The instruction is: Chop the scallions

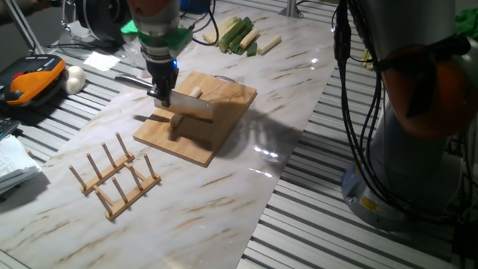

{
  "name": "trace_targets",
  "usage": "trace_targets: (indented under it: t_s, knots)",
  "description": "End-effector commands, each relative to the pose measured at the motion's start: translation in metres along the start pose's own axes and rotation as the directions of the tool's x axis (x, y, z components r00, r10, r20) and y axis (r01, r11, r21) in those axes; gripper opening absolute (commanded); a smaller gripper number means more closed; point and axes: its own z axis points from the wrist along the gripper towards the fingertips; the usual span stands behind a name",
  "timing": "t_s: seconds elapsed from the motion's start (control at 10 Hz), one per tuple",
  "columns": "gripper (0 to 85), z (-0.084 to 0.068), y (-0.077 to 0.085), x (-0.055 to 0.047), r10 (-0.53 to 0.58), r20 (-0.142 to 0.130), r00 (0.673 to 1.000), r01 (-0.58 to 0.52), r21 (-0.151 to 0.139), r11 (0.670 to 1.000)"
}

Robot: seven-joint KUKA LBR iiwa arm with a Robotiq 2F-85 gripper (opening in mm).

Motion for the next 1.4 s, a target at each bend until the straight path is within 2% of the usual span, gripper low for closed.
trace_targets:
  t_s: [0.0,0.4,1.3]
  knots:
    - [0.0,0.001,0.000,0.001,0.000,0.000,1.000,0.000,-0.009,1.000]
    - [0.0,0.010,0.004,0.004,0.001,0.005,1.000,0.000,-0.015,1.000]
    - [0.0,0.022,0.001,0.012,0.000,0.015,1.000,0.000,-0.008,1.000]
